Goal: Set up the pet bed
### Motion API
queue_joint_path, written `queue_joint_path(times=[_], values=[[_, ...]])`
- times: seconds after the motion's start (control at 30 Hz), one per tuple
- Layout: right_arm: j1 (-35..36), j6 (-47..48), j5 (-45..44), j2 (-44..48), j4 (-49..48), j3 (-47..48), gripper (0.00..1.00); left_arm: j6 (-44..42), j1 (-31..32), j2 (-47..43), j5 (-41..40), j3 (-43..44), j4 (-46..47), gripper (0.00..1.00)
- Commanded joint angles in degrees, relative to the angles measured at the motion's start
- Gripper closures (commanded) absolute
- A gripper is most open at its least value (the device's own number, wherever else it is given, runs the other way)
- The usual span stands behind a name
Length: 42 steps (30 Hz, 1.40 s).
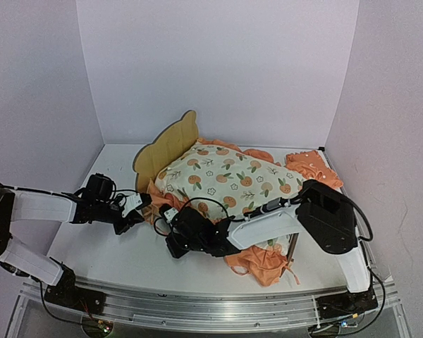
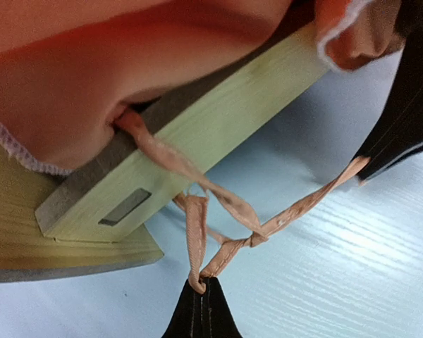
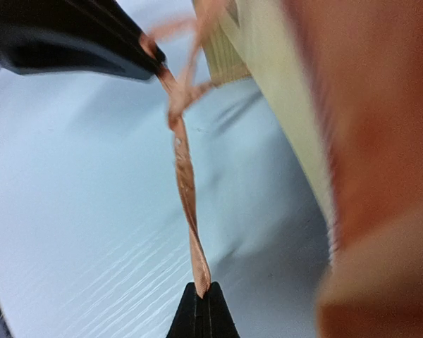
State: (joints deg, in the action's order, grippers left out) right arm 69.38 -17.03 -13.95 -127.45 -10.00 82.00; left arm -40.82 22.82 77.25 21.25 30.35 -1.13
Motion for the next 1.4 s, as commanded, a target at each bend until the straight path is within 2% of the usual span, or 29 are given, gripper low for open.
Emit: queue_joint_path(times=[0.0,0.3,0.57,0.73,0.87,1.0,1.07,1.2,1.3,1.37], values=[[-0.36,5.28,0.83,10.17,3.54,-1.16,1.0,-5.53,-2.44,0.94,-7.48,-0.03,0.06,1.0],[-2.14,4.64,1.44,15.71,4.94,-2.08,1.0,-7.35,-9.89,3.76,-7.81,-1.73,6.35,1.0],[-5.06,0.77,3.06,16.42,5.34,-2.44,1.0,-11.69,-11.07,6.06,-7.2,-2.81,10.06,1.0],[-5.36,0.85,2.61,18.63,5.4,-4.62,1.0,-13.22,-12.11,6.11,-5.59,-4.18,8.87,1.0],[-5.32,0.77,8.05,16.97,6.09,-2.99,1.0,-12.5,-12.12,5.67,-2.96,-3.92,6.08,1.0],[-4.26,2.39,20.41,13.51,7.04,0.47,0.99,-14.46,-12.1,4.85,5.49,-1.36,-4.56,1.0],[-2.9,3.96,25.21,11.56,7.59,1.88,0.87,-14.84,-12.13,4.57,7.47,-0.65,-7.63,0.92],[-0.09,5.21,35.34,6.16,13.24,7.62,0.64,-16.74,-12.16,3.35,8.11,-0.98,-13.03,0.64],[0.98,5.92,37.92,4.15,17.98,10.82,0.59,-18.14,-12.14,1.73,9.74,-0.77,-17.26,0.5],[1.01,5.92,36.73,5.59,18.17,9.51,0.59,-18.05,-12.2,-0.15,10.12,-0.85,-18.34,0.49]])
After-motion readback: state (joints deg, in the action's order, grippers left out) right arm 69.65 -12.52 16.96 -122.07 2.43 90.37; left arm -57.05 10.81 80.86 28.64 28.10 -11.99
